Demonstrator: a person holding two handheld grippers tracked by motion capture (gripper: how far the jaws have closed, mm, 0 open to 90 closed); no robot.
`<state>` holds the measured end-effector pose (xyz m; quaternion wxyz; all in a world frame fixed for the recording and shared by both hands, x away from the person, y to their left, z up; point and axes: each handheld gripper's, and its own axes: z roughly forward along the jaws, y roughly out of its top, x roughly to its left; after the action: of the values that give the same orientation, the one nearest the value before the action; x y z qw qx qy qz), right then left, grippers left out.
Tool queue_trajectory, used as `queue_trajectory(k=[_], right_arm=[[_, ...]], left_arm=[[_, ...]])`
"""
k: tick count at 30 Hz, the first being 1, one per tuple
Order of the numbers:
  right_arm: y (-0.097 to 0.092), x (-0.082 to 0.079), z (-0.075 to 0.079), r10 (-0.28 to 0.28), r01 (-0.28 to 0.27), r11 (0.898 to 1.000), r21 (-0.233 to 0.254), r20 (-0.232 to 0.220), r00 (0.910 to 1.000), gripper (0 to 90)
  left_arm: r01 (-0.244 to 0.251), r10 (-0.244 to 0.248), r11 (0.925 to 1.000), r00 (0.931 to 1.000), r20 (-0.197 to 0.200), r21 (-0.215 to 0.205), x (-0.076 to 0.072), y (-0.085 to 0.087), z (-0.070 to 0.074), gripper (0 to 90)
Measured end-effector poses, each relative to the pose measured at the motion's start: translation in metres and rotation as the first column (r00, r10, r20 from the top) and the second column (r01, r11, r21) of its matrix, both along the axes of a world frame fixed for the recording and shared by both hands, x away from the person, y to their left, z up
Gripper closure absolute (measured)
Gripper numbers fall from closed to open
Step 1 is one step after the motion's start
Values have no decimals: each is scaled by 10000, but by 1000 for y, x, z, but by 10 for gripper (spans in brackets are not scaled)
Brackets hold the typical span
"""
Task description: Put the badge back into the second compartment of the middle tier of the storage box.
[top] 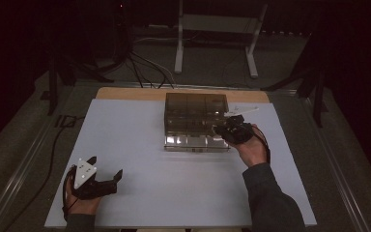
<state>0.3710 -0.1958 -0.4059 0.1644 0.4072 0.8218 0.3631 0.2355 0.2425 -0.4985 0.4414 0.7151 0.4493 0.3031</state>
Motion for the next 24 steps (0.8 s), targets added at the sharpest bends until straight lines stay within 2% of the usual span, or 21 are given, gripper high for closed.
queue_trajectory(k=[24], right_arm=[[24,9,-15,456,-455,9990,32,-470,9978,878]], left_arm=[[23,-23,10000,10000,17,-1,0,0,0,6]])
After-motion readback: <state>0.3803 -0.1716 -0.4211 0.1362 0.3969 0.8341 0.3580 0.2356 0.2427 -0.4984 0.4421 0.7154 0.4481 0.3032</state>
